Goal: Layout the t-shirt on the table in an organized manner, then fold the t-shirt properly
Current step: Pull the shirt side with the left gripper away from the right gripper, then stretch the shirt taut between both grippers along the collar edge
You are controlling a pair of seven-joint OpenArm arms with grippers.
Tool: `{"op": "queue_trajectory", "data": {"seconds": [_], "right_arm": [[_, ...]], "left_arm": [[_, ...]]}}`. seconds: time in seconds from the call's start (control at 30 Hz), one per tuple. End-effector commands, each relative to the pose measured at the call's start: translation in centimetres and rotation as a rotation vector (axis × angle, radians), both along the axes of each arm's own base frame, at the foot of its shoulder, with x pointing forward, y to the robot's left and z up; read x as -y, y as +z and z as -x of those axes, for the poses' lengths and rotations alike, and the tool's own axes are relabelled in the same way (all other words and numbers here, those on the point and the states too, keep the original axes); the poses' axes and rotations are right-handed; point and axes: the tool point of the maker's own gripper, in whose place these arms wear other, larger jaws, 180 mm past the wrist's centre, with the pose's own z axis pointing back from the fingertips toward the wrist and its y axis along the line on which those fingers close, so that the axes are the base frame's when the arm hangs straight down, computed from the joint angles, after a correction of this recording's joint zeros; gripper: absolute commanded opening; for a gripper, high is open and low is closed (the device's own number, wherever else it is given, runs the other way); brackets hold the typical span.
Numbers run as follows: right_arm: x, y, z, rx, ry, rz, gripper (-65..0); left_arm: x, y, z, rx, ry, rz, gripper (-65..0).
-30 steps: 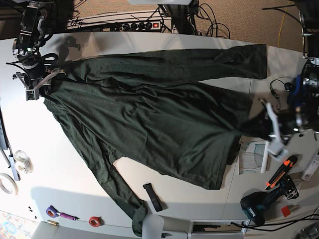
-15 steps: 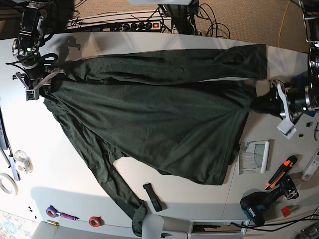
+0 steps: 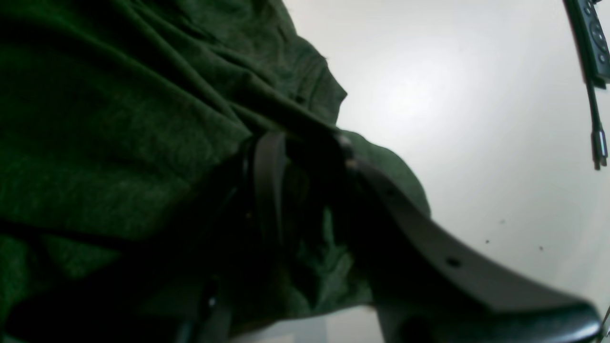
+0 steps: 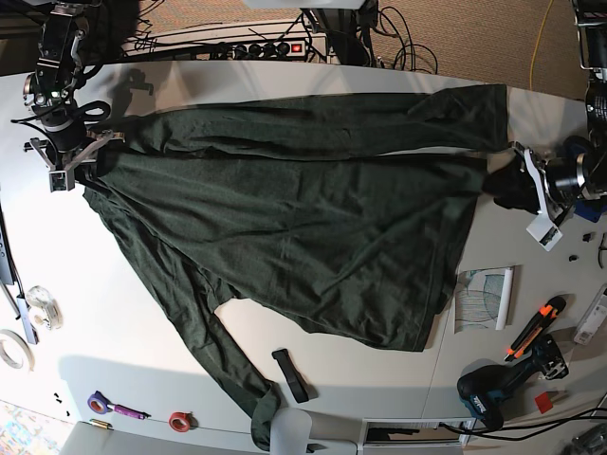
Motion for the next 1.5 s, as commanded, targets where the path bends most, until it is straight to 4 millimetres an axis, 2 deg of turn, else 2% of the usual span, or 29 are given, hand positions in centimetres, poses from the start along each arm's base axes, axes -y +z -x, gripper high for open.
{"op": "queue_trajectory", "data": {"seconds": [0.0,0.1,0.17,0.27,0.37,0.5,0.67,0.77,0.87,0.97,1.03,1.13,1.17,1.3,1.4,1.47], "right_arm": [[0.4,1.4,-0.8,0.045,0.01,0.021,-49.1],[0.4,1.6,-0.9,0.054,0.012,0.02,-49.1],[0.2,2.4,-1.4,0.098,0.025,0.024,-49.1],[-0.9,5.5,-2.7,0.234,0.057,0.003,-49.1],[-2.1,8.5,-3.2,0.329,0.063,-0.003,-49.1],[-3.5,10.3,-2.5,0.354,0.062,-0.006,-49.1],[-6.9,8.7,0.2,0.288,0.153,-0.079,-49.1],[-7.2,7.3,1.9,0.23,0.164,-0.085,-49.1],[-6.9,6.5,3.1,0.189,0.154,-0.08,-49.1],[-6.2,6.4,3.5,0.179,0.132,-0.068,-49.1],[-5.1,6.4,3.7,0.171,0.092,-0.033,-49.7],[-3.2,6.4,4.0,0.16,0.009,0.036,-55.0],[-2.8,6.5,4.0,0.161,-0.007,0.052,-57.1],[-2.7,6.9,3.8,0.184,-0.014,0.056,-58.7],[-2.3,6.6,3.5,0.189,-0.03,0.045,-63.3],[-2.3,5.4,3.4,0.178,-0.063,-0.044,-63.5]], "left_arm": [[-0.4,1.2,-0.7,0.037,0.003,0.001,-34.3],[-0.3,1.6,-1.1,0.053,0.031,0.028,-34.1],[0.6,2.5,-1.7,0.094,0.038,0.092,-34.1],[3.3,3.6,-1.9,0.133,0.021,0.216,-34.1],[6.8,4.4,-2.4,0.171,0.027,0.35,-34.1],[10.8,5.2,-3.5,0.207,0.04,0.484,-34.1],[13.2,5.3,-4.7,0.236,0.037,0.481,-34.1],[14.4,4.5,-4.2,0.214,-0.003,0.454,-34.1],[15.5,2.8,-3.5,0.18,-0.048,0.381,-35.3],[16.4,1.9,-2.8,0.158,-0.083,0.356,-41.0],[16.8,1.9,-2.6,0.151,-0.096,0.361,-47.7],[16.9,1.9,-2.6,0.151,-0.099,0.362,-64.7],[16.9,1.9,-2.6,0.151,-0.099,0.361,-65.0],[16.7,1.6,-2.7,0.155,-0.096,0.342,-65.0],[15.7,0.2,-3.2,0.171,-0.08,0.238,-65.0],[14.4,-0.9,-4.0,0.155,-0.007,0.163,-65.0]]}}
